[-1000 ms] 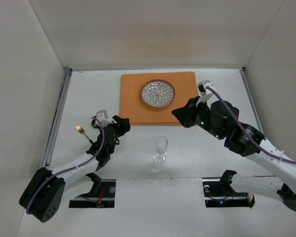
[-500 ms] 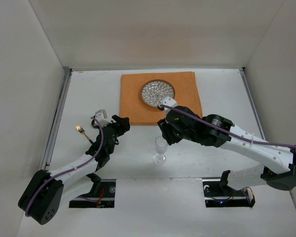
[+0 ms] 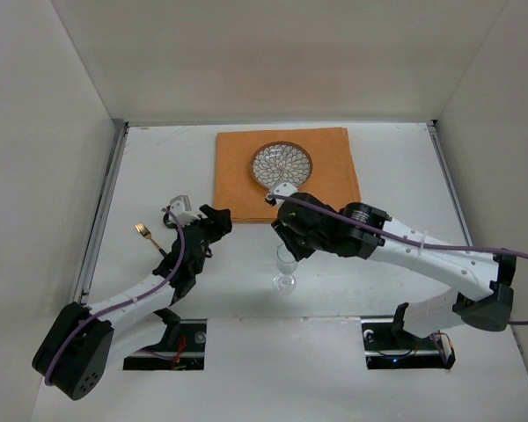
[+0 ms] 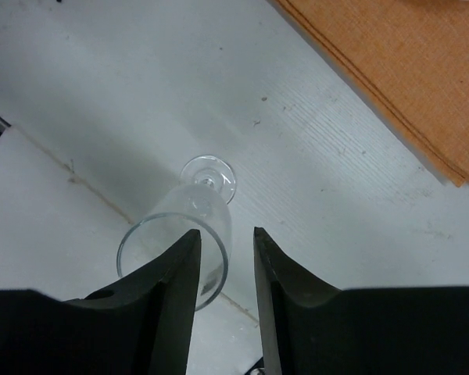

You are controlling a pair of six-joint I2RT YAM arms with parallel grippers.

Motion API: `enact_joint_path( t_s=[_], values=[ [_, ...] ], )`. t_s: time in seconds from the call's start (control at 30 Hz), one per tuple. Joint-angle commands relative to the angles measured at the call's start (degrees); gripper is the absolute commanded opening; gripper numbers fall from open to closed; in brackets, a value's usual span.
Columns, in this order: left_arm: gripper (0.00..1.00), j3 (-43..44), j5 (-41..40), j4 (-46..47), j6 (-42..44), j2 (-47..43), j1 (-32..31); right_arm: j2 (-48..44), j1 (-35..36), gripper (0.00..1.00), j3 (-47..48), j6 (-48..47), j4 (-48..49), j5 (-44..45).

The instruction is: Set the dinner table for one person

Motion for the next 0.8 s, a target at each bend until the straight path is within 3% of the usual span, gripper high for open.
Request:
enact_joint_path(
  t_s=[0.0,0.2,0.37,0.47,0.63,0.77],
  values=[
    [0.62,0.5,-0.4,2.5,-0.2,-0.9,0.3,1.0,0.4,0.36,0.4,-1.0,-2.1,-1.6],
    [0.62,0.3,-0.3,2.5,-0.2,-1.4,0.5,0.6,0.4,0.07,1.8,-1.4,-1.8,-0.5],
    [0.62,0.3,-0.5,2.5,-0.2,-1.2,0.3,-3.8,0.0,0.06,7.9,-1.4,-3.5,5.3],
    [0.62,0.3,-0.5,2.5,-0.4,-1.6,0.0,-7.0,-3.0,0.06,7.9,-2.9,1.5,8.9],
    [0.62,0.5,-0.2,2.5,-0.4,-0.9,-0.2,-9.6,-16.5,0.06,4.4,-8.2,18.6,8.2],
    [0.62,0.9,-0.2,2.5,-0.1,0.1,-0.5,-0.2,-33.2,0.02,11.9,-9.1,22.8,5.7]
  ],
)
